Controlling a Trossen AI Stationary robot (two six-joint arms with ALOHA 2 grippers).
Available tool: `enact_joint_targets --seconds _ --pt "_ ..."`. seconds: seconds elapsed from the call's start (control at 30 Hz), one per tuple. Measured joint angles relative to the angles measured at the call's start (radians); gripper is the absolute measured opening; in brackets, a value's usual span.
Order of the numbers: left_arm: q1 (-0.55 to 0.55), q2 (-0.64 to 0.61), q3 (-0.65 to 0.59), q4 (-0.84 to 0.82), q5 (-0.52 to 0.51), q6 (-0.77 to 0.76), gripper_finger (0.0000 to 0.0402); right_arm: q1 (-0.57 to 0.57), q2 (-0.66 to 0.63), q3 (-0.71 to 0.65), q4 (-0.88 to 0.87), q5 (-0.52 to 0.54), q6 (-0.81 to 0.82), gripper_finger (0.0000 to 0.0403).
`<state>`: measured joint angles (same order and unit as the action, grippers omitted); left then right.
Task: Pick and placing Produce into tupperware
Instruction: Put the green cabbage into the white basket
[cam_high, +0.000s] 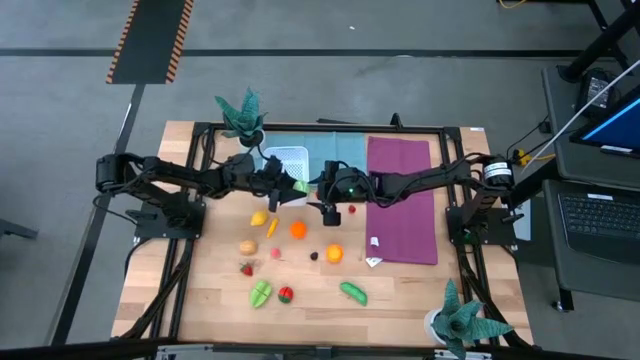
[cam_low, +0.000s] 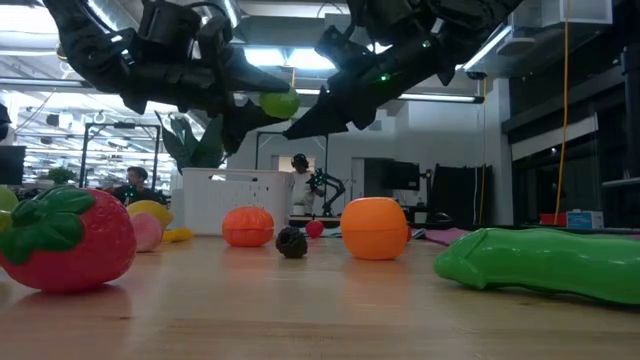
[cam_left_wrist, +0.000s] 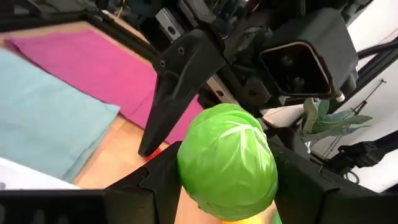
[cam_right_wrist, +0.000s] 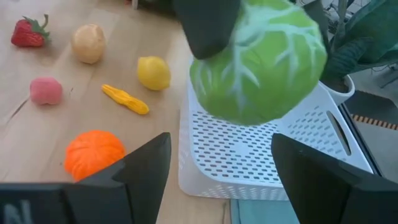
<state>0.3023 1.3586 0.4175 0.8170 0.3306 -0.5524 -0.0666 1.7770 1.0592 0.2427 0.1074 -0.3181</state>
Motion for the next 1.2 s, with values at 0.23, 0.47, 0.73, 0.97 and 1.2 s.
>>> enact_joint_targets --seconds 0.23,0.47,0.73,0.97,1.2 --pt "0.041 -0.071 -0.006 0.002 0.032 0.077 0.0194 -0.029 -0.076 0.0 -0.123 -0.005 0.081 0.0277" --pt "0.088 -0.264 -0.041 -0.117 0.025 0.202 0.0194 -0.066 -0.104 -0.001 -0.201 -0.129 0.142 0.0277" --pt "0.103 -0.439 -0.061 -0.34 -0.058 0.305 0.0194 -0.116 -0.106 -0.002 -0.07 -0.208 0.199 0.0277" --pt "0.104 -0.464 -0.061 -0.389 -0.067 0.369 0.0194 -0.136 -0.107 -0.002 0.112 -0.215 0.242 0.0278" --pt "0.103 -0.463 -0.061 -0.399 -0.08 0.425 0.0194 -0.096 -0.103 -0.032 0.193 -0.284 0.287 0.0278"
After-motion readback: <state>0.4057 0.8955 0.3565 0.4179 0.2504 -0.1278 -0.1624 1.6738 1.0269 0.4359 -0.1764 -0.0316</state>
